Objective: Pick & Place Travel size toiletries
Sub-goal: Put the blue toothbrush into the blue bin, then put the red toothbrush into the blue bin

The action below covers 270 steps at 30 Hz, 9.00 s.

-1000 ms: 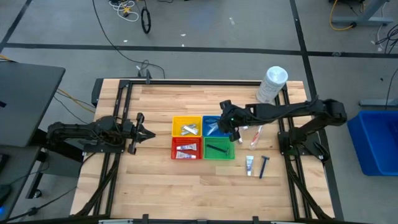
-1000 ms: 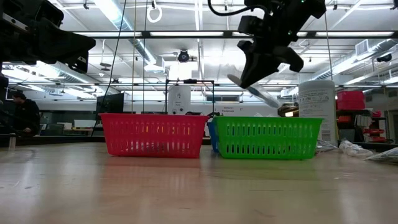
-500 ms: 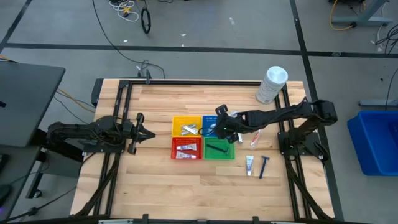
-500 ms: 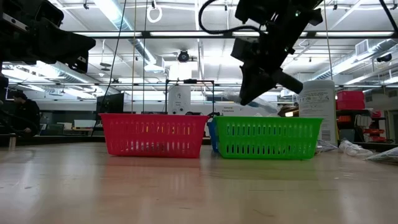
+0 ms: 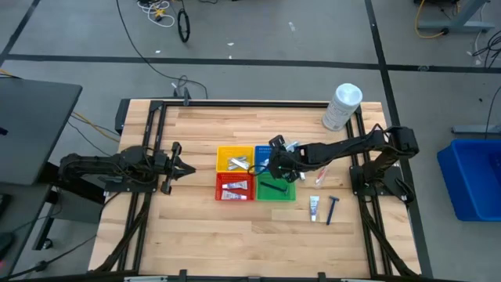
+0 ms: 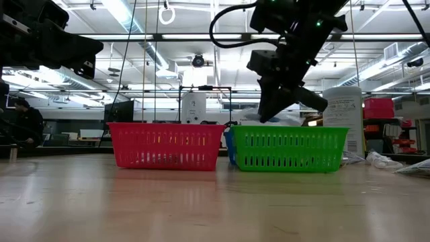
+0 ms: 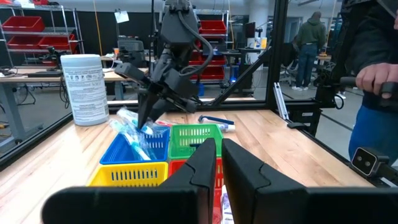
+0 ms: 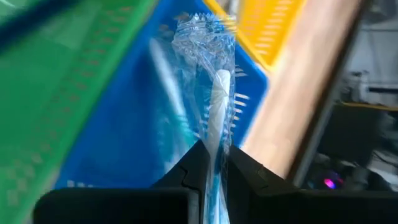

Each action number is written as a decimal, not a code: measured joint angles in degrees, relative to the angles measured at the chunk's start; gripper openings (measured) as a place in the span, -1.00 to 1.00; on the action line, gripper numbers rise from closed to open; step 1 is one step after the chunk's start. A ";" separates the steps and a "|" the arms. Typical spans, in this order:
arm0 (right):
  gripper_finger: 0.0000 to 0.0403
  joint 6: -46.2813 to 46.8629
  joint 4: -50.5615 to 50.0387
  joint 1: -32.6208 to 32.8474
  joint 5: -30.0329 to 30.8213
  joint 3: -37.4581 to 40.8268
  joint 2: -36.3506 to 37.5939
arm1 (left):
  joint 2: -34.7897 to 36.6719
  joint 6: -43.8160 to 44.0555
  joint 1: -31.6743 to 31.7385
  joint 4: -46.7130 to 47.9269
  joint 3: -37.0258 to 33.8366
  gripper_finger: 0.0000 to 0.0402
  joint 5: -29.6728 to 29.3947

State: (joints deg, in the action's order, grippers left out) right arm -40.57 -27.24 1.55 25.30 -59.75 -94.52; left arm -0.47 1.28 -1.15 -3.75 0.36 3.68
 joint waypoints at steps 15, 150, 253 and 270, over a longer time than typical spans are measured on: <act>-0.81 -8.09 1.87 0.46 7.65 0.00 0.00 | -0.02 0.00 0.00 -0.01 0.00 -0.84 0.02; -0.81 22.28 -23.39 -1.62 -16.52 0.02 33.29 | -0.01 0.02 -0.02 0.00 0.00 -0.84 0.00; 0.10 -26.33 -22.45 -13.54 -22.42 26.95 26.45 | -0.01 0.01 -0.01 0.00 0.01 -0.84 0.01; 0.07 -26.37 -20.40 -13.54 -22.44 26.95 22.71 | -0.01 0.01 0.00 -0.02 0.01 -0.84 0.00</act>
State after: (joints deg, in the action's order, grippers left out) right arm -66.94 -47.65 -11.99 2.86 -32.80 -71.81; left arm -0.48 1.29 -1.15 -3.77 0.37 3.68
